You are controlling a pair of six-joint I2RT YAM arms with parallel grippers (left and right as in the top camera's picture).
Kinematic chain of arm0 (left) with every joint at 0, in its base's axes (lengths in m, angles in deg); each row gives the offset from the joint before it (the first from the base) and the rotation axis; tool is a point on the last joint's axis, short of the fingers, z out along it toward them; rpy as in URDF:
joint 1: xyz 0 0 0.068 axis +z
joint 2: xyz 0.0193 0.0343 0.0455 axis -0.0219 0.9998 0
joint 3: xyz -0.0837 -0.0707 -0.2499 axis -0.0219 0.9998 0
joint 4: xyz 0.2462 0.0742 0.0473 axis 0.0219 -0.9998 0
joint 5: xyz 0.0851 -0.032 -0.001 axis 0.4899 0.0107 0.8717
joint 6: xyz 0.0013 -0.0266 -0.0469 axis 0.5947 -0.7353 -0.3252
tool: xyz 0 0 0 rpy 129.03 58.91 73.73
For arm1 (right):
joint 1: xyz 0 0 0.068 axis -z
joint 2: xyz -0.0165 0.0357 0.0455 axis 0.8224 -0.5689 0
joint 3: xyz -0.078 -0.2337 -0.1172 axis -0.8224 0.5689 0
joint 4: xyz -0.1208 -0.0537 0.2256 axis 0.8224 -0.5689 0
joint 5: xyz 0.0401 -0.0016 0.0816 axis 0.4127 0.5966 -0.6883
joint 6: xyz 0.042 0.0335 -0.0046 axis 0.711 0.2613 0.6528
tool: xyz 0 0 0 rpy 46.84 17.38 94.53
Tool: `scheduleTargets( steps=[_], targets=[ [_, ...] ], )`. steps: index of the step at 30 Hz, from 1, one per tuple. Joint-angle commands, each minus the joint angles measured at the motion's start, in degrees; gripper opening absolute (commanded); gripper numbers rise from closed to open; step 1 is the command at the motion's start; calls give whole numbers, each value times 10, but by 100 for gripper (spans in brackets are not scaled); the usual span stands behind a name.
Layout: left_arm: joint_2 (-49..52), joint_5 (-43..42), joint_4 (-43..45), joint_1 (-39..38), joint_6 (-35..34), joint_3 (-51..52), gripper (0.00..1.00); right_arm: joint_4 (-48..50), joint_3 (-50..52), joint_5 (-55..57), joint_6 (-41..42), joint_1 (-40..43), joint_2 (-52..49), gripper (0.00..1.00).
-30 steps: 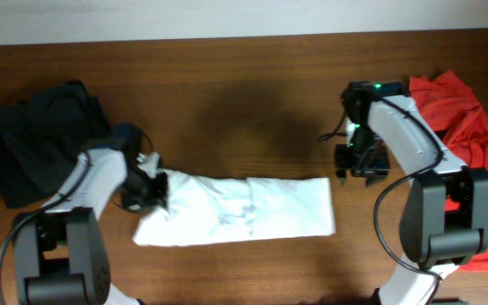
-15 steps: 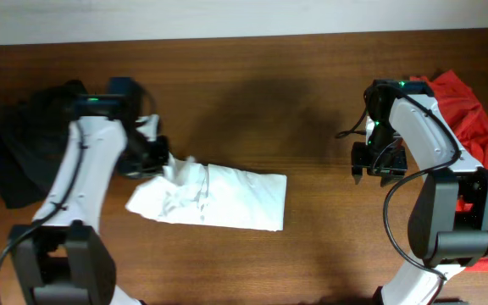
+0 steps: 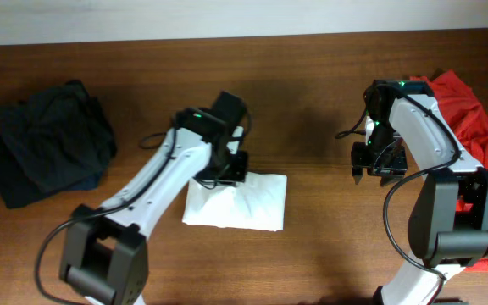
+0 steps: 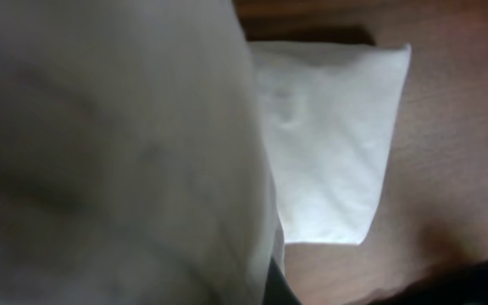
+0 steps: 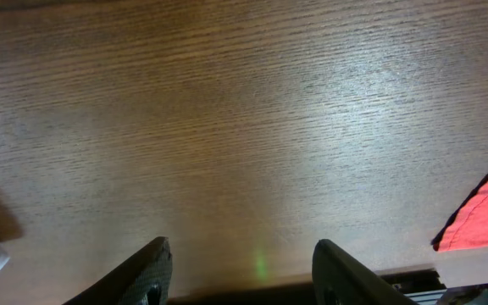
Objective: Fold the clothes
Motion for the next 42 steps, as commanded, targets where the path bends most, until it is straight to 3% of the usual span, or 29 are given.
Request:
scheduleTargets(
  steps=[1,15,17,22,26,34,38,42],
  targets=[
    [10,-34,30,-21,-18,-3,0,0,2,7,0,1,17,57],
    [13,-45,63,-54,-18,-3,2,0,2,-5,0,1,17,58],
    [14,-45,68,-62,-18,-3,7,0,2,-6,0,1,17,58],
    [14,-95,116,-87,-15,-3,38,2,2,-6,0,1,17,62],
    [13,-222,179,-86,64,-9,42,8,2,-20,0,1,17,66],
    [-17,-125,73,70,90,-43,43,2,2,-288,-175,-21,17,70],
    [-11,-56,63,149,90,-40,47,2,2,-339,-177,-89,17,72],
    [3,-50,68,189,90,-40,48,23,2,-338,-128,-168,9,72]
  ],
)
